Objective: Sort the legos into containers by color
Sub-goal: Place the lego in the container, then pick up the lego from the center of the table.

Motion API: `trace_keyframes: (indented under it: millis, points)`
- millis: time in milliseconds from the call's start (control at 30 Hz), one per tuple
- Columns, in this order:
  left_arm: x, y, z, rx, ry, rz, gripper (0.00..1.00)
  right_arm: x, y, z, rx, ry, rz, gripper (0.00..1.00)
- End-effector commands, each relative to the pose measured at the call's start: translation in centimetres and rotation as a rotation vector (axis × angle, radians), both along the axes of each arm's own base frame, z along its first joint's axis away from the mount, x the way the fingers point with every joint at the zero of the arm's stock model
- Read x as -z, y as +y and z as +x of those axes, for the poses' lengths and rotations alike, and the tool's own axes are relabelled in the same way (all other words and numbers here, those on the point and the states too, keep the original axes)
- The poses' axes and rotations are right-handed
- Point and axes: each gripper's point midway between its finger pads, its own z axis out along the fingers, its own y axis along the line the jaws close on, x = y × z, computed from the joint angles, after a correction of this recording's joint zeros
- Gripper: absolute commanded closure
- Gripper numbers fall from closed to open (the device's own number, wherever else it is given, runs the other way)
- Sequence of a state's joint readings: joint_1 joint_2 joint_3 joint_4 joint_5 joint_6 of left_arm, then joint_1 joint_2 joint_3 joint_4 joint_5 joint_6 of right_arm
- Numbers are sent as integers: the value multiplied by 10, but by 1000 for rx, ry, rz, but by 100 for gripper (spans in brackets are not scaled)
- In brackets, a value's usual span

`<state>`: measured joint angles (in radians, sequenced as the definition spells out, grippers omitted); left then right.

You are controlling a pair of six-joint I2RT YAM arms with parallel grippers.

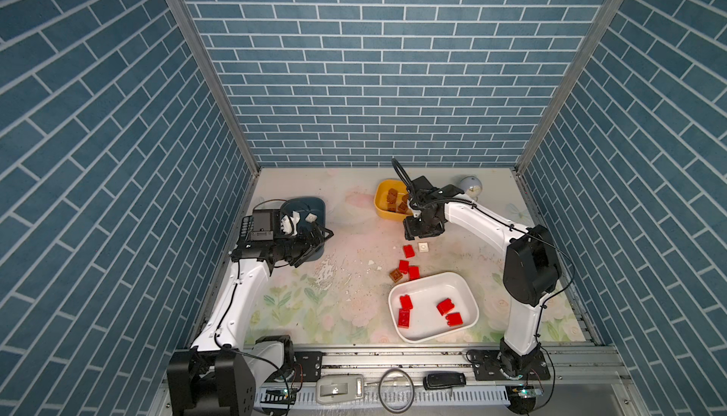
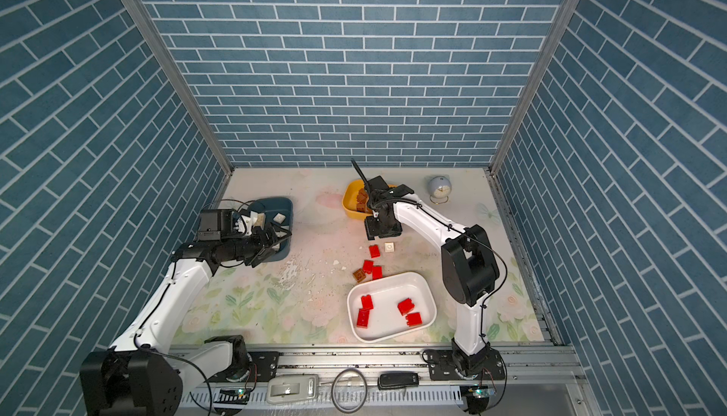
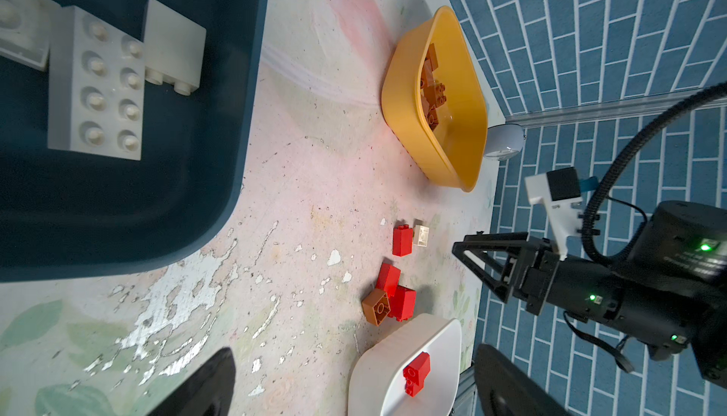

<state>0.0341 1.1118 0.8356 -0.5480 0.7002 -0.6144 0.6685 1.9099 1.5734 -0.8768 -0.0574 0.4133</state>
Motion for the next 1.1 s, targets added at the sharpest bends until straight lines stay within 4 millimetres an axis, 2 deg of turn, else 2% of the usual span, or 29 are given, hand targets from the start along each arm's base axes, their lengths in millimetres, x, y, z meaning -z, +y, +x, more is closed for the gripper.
trace_keyframes:
  millis: [0,67,167,333,600,733,933,1067]
  points:
    - [3,0,-2,7,11,8,4,12,3,4,60,-26,-21,41]
    - [4,-1,-3,8,14,8,4,20,5,3,47,-32,-49,40]
    - [4,0,-3,5,12,7,4,37,5,3,46,-17,-74,46]
    - [5,-1,-2,5,11,5,4,60,3,3,32,-3,-127,50]
    - [5,-1,-2,7,12,5,4,81,5,0,22,22,-149,54]
    - [6,-1,-3,10,16,8,4,90,0,-2,22,31,-182,60]
    - [8,-1,-4,11,16,7,4,87,-6,-8,16,34,-196,75]
    - [6,-2,-3,12,16,-1,4,59,-9,-10,2,5,-181,78]
